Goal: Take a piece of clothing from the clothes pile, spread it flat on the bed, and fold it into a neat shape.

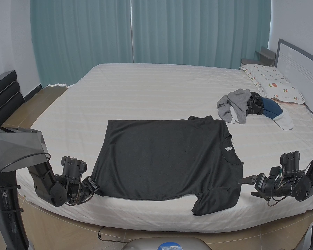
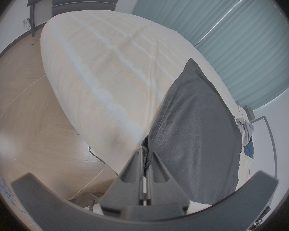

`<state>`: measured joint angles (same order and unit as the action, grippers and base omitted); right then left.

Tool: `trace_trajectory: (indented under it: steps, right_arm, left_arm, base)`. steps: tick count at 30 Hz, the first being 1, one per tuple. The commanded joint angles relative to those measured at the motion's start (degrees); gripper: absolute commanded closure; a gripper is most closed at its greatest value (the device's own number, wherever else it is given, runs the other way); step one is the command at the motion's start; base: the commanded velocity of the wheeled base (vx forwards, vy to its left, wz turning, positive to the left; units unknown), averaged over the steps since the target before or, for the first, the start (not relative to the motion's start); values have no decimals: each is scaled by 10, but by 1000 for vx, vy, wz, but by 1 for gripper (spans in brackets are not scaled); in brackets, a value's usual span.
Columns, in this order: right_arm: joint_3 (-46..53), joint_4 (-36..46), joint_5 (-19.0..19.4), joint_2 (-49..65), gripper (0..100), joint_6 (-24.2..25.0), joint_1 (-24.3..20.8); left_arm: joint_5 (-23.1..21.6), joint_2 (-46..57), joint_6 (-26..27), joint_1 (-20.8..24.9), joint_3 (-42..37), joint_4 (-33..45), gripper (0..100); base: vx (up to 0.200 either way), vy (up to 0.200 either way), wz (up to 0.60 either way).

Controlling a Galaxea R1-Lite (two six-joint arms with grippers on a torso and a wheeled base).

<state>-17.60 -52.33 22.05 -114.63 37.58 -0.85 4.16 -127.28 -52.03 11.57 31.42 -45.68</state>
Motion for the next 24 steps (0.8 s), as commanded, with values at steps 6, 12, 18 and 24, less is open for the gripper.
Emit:
trace_trajectory:
  steps: [6, 12, 18, 24]
  right_arm:
    - [0, 0, 0, -5, 0, -1, -6]
    - [-9, 0, -1, -21, 0, -1, -15]
    - [-32, -1, -25, -59, 0, -1, -31]
    - [-40, -15, -50, -97, 0, -37, -34]
  left_arm:
    - [1, 19, 1, -23, -27, -16, 100]
    - [-4, 19, 3, -33, -27, -16, 100]
    - [-7, 27, 1, -37, -28, -16, 100]
    - [-15, 26, 0, -41, -27, -16, 100]
  base:
    - [0, 0, 0]
    - [0, 0, 0]
    - [0, 0, 0]
    - [0, 0, 0]
